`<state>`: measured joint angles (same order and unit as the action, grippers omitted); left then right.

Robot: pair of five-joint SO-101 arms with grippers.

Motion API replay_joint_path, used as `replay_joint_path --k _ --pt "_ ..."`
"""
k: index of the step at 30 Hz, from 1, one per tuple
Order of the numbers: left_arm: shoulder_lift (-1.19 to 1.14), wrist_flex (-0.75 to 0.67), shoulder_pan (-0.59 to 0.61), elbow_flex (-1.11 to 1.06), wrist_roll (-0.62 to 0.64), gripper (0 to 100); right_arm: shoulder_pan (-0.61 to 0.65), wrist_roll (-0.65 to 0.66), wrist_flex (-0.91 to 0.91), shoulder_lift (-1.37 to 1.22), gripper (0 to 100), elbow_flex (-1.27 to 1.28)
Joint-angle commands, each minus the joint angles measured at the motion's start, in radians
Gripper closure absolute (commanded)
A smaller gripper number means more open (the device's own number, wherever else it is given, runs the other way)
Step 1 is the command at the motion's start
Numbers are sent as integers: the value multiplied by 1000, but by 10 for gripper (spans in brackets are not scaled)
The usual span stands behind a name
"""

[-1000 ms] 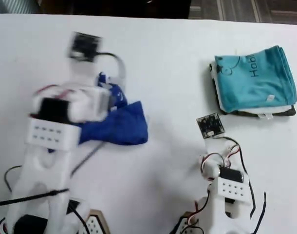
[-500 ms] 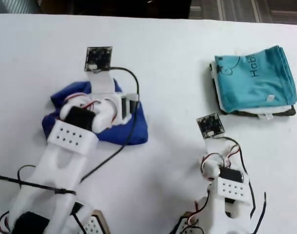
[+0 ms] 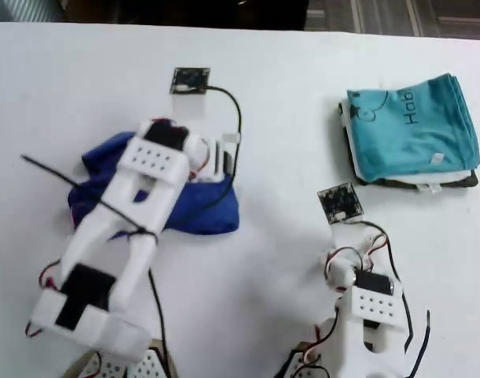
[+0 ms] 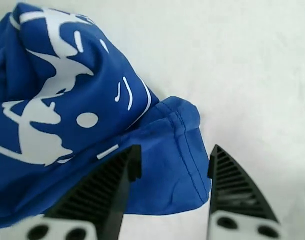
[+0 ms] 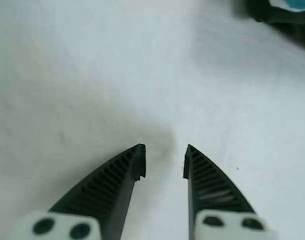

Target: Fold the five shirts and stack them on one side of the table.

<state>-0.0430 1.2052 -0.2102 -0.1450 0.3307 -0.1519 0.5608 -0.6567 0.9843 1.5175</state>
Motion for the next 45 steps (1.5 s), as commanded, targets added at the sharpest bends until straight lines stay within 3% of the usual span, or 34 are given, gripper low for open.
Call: replay_joint_path --k 1,18,24,34,45 --pt "-49 49 -9 108 -5 766 5 -5 18 27 865 -5" --pt "-278 55 -41 249 -5 770 5 -5 18 27 865 -5" --pt "-316 49 -40 266 -9 897 5 -5 18 27 865 -5" --pt "-374 49 -41 269 -9 814 5 -5 18 27 865 -5" --pt "-385 63 -41 338 -9 812 5 -5 18 27 865 -5"
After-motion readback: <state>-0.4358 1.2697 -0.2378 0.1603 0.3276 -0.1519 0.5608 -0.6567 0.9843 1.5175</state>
